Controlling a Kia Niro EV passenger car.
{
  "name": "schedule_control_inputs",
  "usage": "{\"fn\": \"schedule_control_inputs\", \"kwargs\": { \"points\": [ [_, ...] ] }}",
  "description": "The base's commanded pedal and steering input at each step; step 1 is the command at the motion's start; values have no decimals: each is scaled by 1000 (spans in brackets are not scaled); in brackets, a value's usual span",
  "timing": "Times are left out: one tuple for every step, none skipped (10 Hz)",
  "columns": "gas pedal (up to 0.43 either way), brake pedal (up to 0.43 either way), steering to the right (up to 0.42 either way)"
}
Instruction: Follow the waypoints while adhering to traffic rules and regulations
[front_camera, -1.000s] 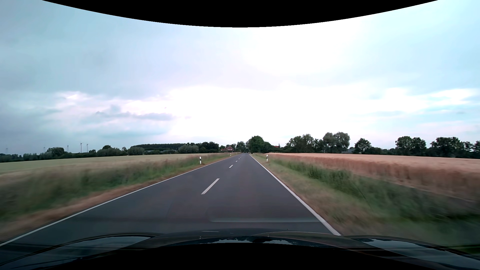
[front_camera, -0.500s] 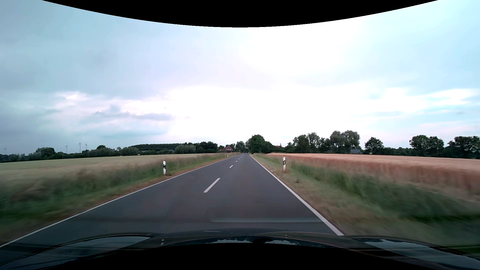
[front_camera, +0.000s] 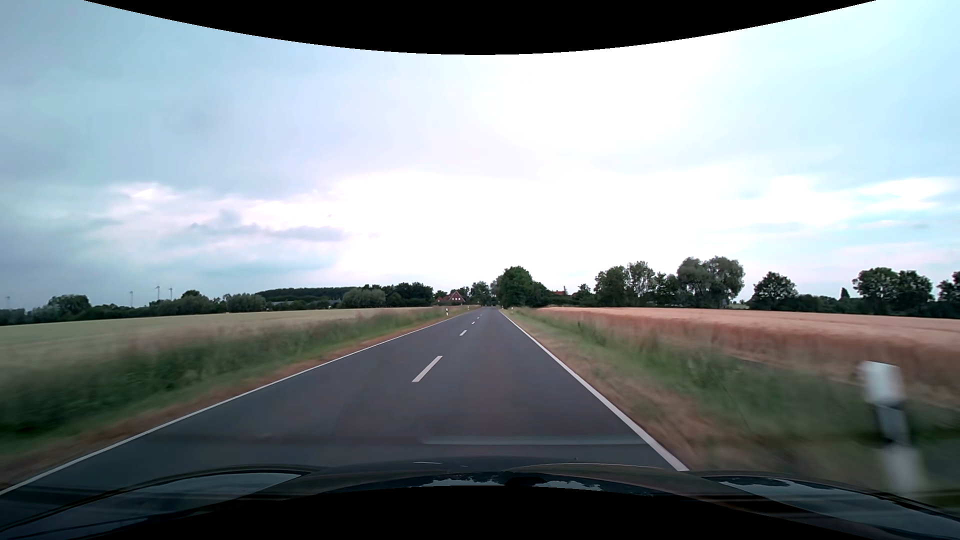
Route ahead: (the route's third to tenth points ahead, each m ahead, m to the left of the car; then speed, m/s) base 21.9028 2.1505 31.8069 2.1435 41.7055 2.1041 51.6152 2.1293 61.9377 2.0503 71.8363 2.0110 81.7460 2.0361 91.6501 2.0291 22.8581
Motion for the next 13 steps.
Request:
{"fn": "schedule_control_inputs", "kwargs": {
  "points": [
    [130,0,-1],
    [130,0,-1],
    [130,0,-1],
    [130,0,-1],
    [130,0,-1],
    [138,0,-1],
    [150,0,-1],
    [157,0,-1],
    [157,0,-1],
    [157,0,-1],
    [157,0,-1],
    [150,0,-1],
    [150,0,-1]
  ]
}}
